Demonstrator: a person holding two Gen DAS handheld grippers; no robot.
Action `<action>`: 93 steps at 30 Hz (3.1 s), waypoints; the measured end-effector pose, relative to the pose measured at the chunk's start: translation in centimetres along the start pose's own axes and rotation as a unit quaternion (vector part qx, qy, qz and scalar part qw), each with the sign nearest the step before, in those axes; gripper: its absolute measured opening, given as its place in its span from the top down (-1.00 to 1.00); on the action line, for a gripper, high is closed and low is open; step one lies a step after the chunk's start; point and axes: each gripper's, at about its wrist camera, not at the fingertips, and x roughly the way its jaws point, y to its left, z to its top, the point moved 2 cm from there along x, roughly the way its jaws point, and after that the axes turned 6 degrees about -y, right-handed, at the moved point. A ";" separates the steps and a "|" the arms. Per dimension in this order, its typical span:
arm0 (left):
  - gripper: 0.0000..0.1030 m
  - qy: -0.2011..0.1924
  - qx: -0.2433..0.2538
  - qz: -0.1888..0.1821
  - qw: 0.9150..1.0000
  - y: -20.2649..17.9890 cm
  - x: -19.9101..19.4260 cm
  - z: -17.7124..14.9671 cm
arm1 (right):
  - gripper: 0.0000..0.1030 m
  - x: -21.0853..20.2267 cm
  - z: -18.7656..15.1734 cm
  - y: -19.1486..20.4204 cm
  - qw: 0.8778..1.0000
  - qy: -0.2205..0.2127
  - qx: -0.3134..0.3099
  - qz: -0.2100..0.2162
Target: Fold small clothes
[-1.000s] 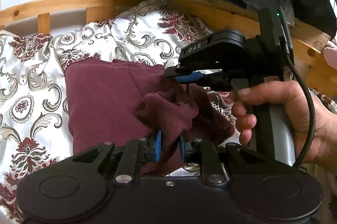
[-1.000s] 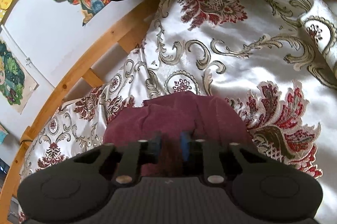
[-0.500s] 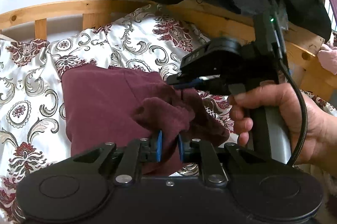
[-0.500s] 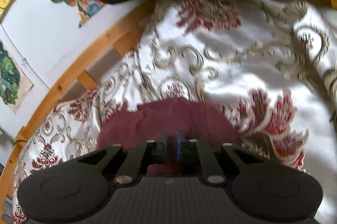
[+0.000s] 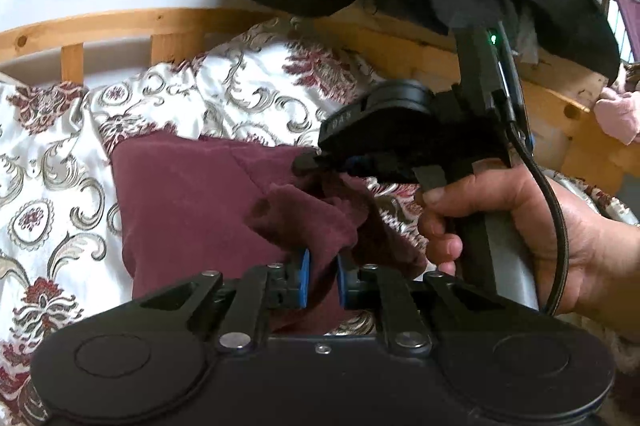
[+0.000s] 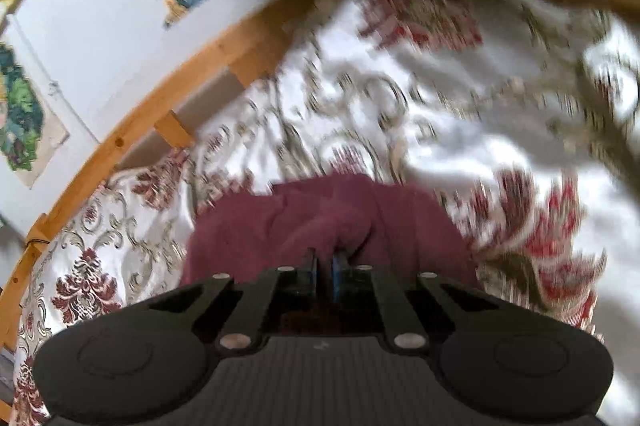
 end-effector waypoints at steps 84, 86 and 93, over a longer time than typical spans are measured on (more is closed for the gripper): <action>-0.99 0.113 -0.296 0.138 0.939 10.5 1.5 -2.4 | -1.00 -3.2 -2.7 -1.8 0.965 0.141 -0.117 -0.186; -0.99 0.114 -0.286 0.141 0.941 10.2 1.6 -2.4 | -1.00 -3.2 -2.8 -1.9 0.966 0.143 -0.109 -0.185; -0.99 0.114 -0.265 0.148 0.946 9.7 1.6 -2.7 | -1.00 -3.4 -2.5 -3.0 0.973 0.145 -0.047 -0.172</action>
